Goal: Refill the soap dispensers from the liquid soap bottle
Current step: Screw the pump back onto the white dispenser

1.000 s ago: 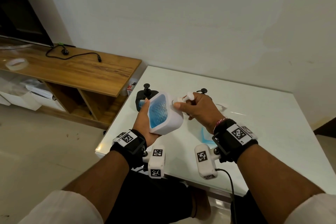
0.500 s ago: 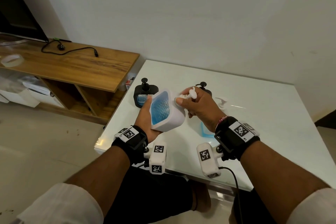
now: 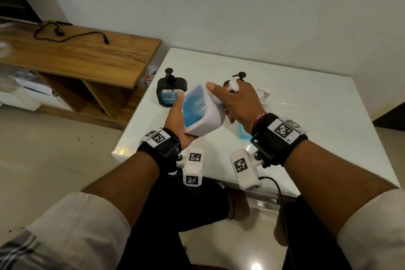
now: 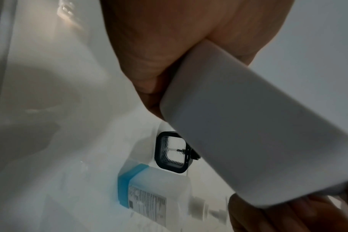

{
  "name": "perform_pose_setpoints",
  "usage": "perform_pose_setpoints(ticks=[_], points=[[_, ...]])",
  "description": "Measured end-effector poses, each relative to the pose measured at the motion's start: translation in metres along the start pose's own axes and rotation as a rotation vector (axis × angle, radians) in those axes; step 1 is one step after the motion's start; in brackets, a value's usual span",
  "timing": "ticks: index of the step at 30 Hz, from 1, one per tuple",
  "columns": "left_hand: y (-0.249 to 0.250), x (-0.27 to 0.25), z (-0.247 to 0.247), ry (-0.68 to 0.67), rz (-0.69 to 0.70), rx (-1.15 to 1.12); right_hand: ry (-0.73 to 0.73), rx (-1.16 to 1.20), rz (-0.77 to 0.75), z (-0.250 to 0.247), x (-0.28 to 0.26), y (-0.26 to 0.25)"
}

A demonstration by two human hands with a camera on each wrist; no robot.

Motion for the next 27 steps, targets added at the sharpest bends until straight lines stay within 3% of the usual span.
perform_pose_setpoints(ticks=[5,9,13,17,22,27], points=[[0.001,-0.007,0.003,0.002,-0.006,-0.047,-0.248,-0.103,-0.053,-0.017,-0.002,-0.017],[-0.008,-0.006,0.012,0.099,0.074,0.059,-0.070,-0.167,-0.112,-0.022,-0.007,-0.021],[-0.016,-0.009,0.013,0.272,0.181,0.123,0.014,-0.119,-0.015,-0.010,-0.005,-0.016],[-0.016,-0.011,0.011,0.280,0.210,0.100,0.052,-0.048,0.058,-0.007,-0.003,-0.013],[-0.009,-0.019,0.015,0.240,0.203,0.093,0.009,-0.015,0.000,-0.010,-0.004,-0.012],[-0.007,-0.021,0.015,0.315,0.253,0.143,0.081,0.019,0.053,-0.007,-0.002,-0.005]])
Point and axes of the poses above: each hand's wrist, its own x-axis towards the middle knuckle, its own z-axis out of the palm, y = z × x, the point moved 3 cm from there along x, towards the middle knuckle, and after that the axes turned 5 degrees about -z, right-handed, at the moved point
